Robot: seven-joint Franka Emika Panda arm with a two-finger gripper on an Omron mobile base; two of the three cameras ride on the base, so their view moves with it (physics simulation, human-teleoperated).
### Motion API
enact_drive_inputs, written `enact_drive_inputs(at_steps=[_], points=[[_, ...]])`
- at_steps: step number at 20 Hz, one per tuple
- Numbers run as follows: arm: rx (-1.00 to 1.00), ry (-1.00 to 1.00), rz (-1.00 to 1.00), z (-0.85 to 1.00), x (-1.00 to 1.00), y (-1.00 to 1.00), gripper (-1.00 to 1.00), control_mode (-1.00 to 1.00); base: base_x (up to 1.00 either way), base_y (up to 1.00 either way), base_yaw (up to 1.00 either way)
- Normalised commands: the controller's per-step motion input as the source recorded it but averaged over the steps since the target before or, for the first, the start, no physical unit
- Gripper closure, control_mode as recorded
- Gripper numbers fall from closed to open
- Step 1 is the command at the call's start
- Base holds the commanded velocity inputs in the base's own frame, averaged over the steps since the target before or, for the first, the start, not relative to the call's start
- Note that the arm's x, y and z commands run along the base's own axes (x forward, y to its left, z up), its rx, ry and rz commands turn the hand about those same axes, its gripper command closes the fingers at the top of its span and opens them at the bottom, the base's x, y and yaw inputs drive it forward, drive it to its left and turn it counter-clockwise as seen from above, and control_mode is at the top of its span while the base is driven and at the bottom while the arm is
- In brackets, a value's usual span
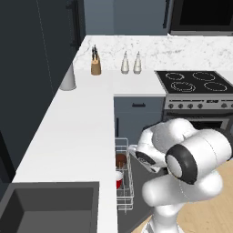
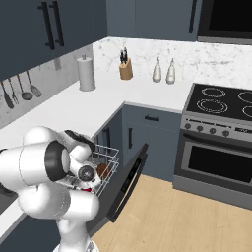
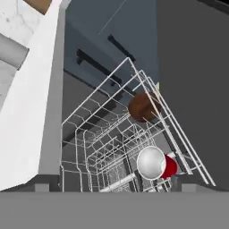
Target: Pick up the cup and bowl from the counter, place them in the dishwasher, and close the dishwasher door.
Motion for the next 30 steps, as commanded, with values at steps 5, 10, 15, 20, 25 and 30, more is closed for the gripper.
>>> enact_drive_inputs(at_steps=[5, 10, 15, 20, 25, 30], points=[[0.0, -0.39, 0.0, 1.0, 0.0, -0.04, -1.0, -1.0, 0.0, 0.0, 0.0], [0.0, -0.08, -0.02, 1.0, 0.0, -0.25, -1.0, -1.0, 0.0, 0.0, 0.0], [0.0, 0.22, 0.0, 1.0, -0.13, -0.76, -1.0, -1.0, 0.0, 0.0, 0.0], [0.0, 0.09, 0.0, 1.0, -0.08, -0.55, -1.0, -1.0, 0.0, 0.0, 0.0], [-0.08, 0.23, -0.04, 1.0, -0.14, -0.4, -1.0, -1.0, 0.0, 0.0, 0.0], [-0.11, 0.42, 0.0, 0.93, -0.12, -0.21, -1.0, -1.0, 0.0, 0.0, 0.0]])
